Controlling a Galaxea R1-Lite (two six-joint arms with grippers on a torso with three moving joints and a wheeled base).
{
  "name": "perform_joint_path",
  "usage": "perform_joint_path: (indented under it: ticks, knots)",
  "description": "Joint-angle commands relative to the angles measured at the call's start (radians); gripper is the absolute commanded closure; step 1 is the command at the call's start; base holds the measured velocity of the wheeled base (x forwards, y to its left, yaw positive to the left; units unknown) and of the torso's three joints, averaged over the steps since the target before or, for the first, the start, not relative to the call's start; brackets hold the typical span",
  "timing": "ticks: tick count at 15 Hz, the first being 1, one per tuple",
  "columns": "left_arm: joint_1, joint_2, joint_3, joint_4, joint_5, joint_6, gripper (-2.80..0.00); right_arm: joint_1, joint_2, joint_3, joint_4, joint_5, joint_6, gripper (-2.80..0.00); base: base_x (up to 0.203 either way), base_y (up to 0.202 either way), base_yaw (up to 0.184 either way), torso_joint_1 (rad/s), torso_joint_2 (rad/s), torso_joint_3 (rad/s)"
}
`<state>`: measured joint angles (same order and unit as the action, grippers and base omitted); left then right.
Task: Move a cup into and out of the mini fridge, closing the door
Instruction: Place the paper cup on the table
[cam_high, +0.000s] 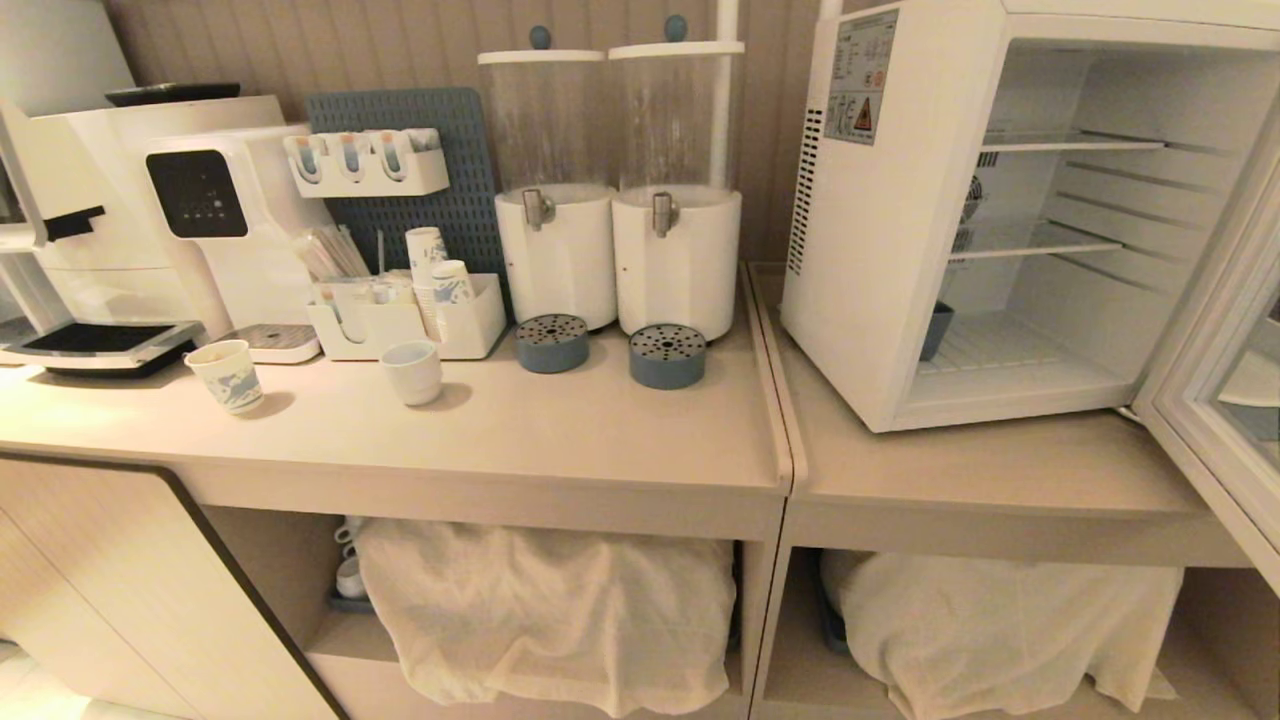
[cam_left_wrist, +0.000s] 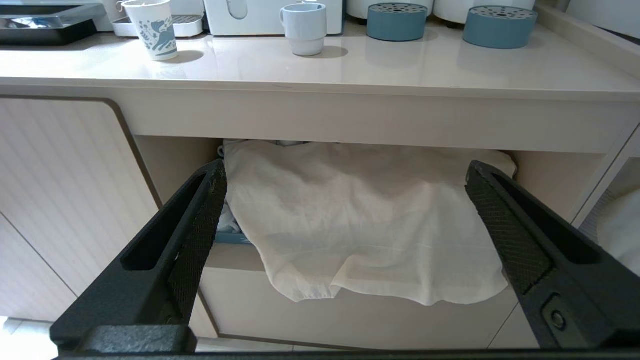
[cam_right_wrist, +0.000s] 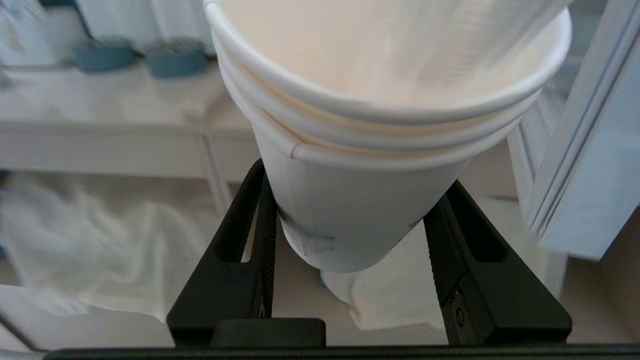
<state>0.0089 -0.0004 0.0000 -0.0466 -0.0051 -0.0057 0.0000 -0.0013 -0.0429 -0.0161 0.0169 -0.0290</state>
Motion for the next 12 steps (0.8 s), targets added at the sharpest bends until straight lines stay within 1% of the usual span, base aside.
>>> perform_joint_path:
  ticks: [1,6,8,12]
  knots:
    - [0.000,0.000,0.015,0.001,0.001,0.001,-2.80,0.000,0.001,0.043,0.030,-0.002,-0.016,0.00,0.000,0.000,0.000,0.000,0.00,0.000]
    - [0.000,0.000,0.015,0.001,0.001,0.007,-2.80,0.000,0.001,0.044,0.018,-0.002,-0.022,0.00,0.001,0.011,-0.001,0.000,0.00,0.000]
    - [0.000,0.000,0.015,0.000,0.001,0.009,-2.80,0.000,0.001,0.044,0.016,-0.002,-0.020,0.00,0.002,0.129,-0.003,0.003,0.00,0.001]
    - [0.000,0.000,0.015,-0.001,0.001,0.006,-2.80,0.000,0.000,0.044,0.015,-0.002,-0.022,0.00,0.000,0.193,0.000,0.002,0.00,0.003]
